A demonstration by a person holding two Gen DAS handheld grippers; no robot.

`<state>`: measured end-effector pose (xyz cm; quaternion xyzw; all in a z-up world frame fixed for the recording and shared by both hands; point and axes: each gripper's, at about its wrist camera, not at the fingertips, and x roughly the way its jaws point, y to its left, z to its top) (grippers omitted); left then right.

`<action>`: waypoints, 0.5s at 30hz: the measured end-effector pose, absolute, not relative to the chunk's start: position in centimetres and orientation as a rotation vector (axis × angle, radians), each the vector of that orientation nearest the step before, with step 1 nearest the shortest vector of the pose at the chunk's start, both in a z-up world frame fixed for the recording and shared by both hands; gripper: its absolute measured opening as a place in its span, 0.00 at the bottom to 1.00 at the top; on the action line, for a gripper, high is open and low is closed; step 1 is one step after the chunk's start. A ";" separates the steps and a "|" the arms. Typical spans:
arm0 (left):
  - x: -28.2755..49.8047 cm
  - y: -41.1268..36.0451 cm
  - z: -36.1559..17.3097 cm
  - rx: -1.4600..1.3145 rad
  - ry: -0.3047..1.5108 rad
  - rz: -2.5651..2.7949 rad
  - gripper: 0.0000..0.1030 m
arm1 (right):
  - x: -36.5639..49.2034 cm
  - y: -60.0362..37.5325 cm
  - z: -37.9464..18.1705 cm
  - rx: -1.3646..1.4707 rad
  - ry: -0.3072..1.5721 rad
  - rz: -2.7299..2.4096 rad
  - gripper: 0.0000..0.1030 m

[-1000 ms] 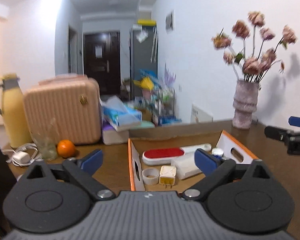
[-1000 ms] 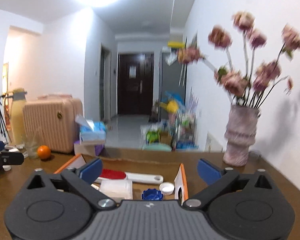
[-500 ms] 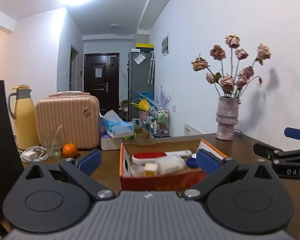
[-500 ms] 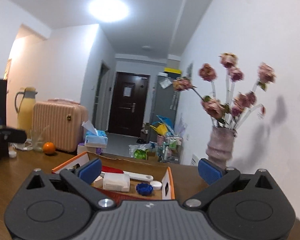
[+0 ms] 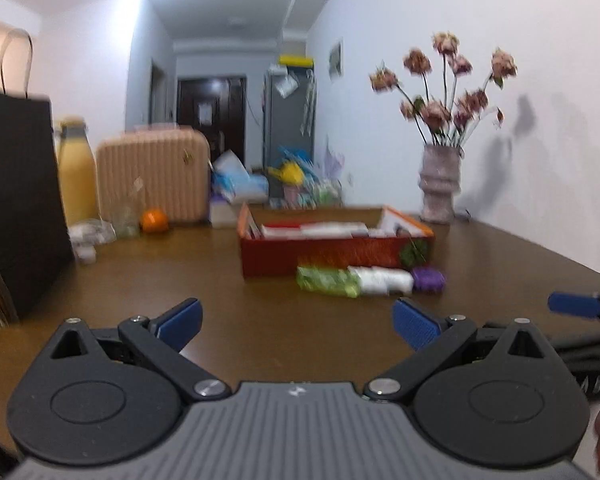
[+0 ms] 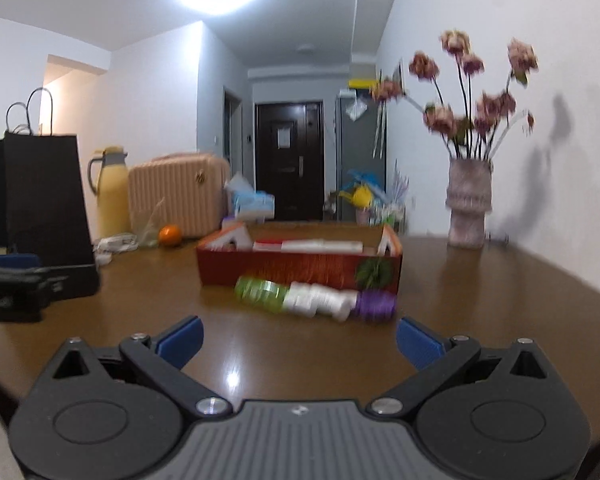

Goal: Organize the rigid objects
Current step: 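Withdraw both tools from the box toward the remaining bottles, then grasp the green bottle with the left tool while the right tool grasps the white spray bottle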

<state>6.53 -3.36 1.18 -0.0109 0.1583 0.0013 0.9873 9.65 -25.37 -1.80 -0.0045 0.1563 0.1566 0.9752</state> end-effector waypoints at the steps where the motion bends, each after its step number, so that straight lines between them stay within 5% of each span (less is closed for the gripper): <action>1: 6.7 -3.6 0.9 -0.015 0.332 -0.014 1.00 | 9.4 -25.5 -2.3 0.000 0.335 0.317 1.00; 15: 12.3 -3.3 -3.0 -0.052 0.533 -0.008 1.00 | 14.5 -27.7 -4.3 0.070 0.493 0.249 0.99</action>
